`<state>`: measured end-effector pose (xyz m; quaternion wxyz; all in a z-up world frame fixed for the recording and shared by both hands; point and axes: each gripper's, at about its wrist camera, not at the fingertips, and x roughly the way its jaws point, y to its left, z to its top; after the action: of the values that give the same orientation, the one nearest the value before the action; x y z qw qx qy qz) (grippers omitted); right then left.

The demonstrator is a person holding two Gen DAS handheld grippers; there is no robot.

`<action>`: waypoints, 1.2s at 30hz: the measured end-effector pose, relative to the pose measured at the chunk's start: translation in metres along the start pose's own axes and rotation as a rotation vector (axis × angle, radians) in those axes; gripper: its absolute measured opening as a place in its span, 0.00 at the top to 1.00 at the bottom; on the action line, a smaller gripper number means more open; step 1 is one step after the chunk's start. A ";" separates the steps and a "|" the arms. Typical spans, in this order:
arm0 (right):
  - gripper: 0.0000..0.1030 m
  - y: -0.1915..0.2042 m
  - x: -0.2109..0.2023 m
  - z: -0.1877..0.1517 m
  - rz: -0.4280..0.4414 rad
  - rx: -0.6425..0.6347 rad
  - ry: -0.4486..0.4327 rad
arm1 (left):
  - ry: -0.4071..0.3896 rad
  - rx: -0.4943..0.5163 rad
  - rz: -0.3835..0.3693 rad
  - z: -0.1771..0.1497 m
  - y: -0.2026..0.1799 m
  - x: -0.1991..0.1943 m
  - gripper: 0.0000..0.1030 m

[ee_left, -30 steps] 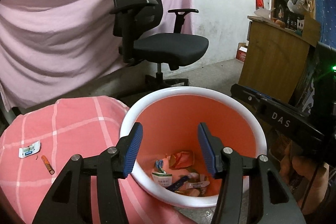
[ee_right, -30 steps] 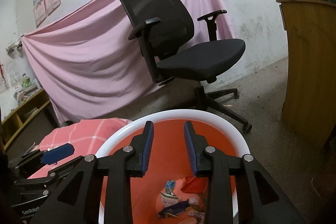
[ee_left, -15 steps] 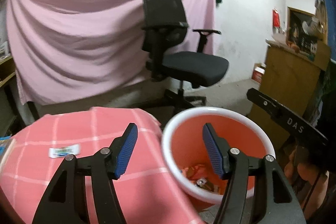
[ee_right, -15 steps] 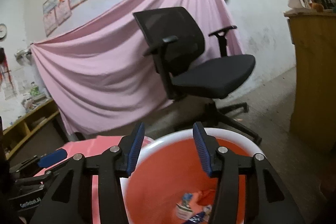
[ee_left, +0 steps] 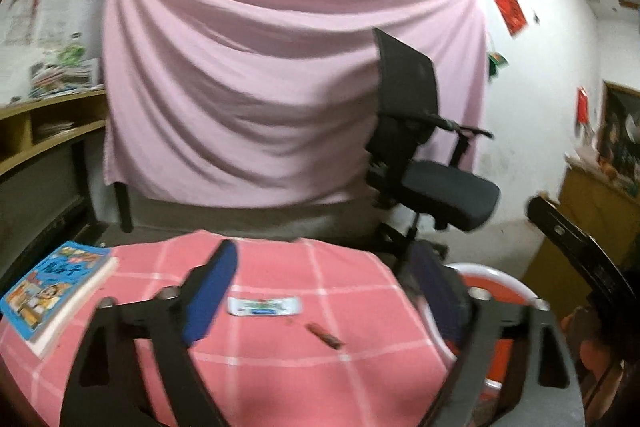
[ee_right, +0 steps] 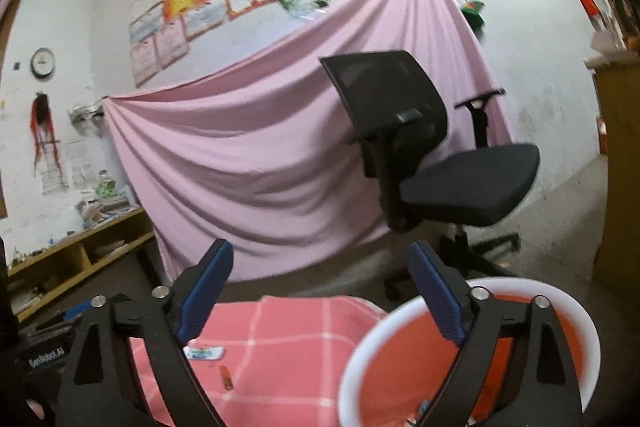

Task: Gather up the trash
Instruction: 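Move both open tools from the bucket back over the table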

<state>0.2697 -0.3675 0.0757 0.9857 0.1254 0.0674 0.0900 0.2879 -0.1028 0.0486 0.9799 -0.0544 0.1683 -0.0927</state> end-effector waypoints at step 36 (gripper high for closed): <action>0.27 0.085 0.095 -0.081 0.094 -0.221 0.490 | 0.196 0.002 0.178 -0.034 0.126 0.058 0.03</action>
<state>0.3362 -0.2488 0.0095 0.9425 -0.0054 0.2875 0.1702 0.3509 0.0064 -0.0192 0.9631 -0.0287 0.2673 -0.0104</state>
